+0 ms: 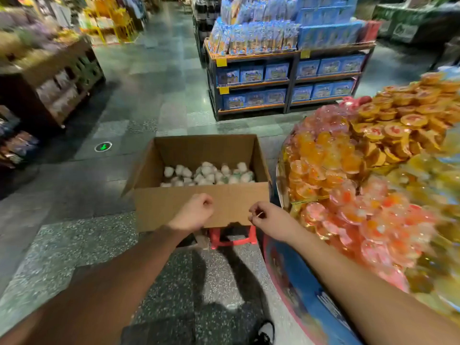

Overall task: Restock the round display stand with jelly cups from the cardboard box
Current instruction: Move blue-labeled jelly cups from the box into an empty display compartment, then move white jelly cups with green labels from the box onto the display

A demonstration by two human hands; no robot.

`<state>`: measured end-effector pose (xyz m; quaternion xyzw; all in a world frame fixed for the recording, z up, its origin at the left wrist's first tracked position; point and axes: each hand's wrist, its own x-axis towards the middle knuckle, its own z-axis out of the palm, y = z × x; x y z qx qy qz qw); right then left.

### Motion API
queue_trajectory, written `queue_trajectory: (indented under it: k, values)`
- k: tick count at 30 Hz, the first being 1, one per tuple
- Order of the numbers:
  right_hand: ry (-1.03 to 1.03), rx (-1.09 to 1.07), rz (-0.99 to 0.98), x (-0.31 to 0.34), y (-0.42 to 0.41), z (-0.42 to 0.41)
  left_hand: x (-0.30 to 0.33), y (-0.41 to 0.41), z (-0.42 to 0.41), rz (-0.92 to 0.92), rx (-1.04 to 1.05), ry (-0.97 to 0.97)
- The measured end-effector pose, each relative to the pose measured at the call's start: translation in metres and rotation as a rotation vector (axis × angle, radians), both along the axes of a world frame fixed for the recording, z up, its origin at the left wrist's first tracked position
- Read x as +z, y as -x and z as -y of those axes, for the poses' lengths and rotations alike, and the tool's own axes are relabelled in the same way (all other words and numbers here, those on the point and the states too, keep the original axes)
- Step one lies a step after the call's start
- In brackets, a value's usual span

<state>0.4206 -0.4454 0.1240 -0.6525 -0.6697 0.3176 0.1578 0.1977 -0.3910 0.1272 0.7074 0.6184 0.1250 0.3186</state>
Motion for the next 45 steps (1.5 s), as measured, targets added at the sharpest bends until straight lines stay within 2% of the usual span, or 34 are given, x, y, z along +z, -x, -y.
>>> queue_trajectory:
  k: [10, 16, 20, 24, 28, 34, 41, 45]
  values:
    - [0.189, 0.041, -0.085, -0.083, 0.039, -0.208, -0.062, 0.071, -0.183, -0.106, 0.158, 0.145]
    - [0.29, 0.014, -0.046, -0.124, 0.049, -0.304, -0.096, 0.113, -0.272, -0.167, 0.239, 0.334]
    - [0.393, 0.01, 0.043, -0.156, 0.064, -0.357, -0.124, 0.138, -0.313, -0.138, 0.279, 0.413]
    - [0.493, 0.043, 0.199, -0.193, 0.09, -0.391, -0.166, 0.154, -0.358, -0.182, 0.239, 0.467]
    - [0.539, 0.186, 0.365, -0.221, 0.12, -0.418, -0.207, 0.165, -0.402, -0.229, 0.165, 0.494]
    - [0.587, 0.209, 0.416, -0.269, 0.167, -0.456, -0.268, 0.17, -0.47, -0.234, 0.098, 0.59]
    - [0.668, 0.133, 0.389, -0.322, 0.192, -0.484, -0.311, 0.156, -0.511, -0.565, -0.071, 0.651]
    - [0.652, 0.114, 0.395, -0.336, 0.193, -0.493, -0.332, 0.15, -0.516, -0.612, -0.043, 0.686]
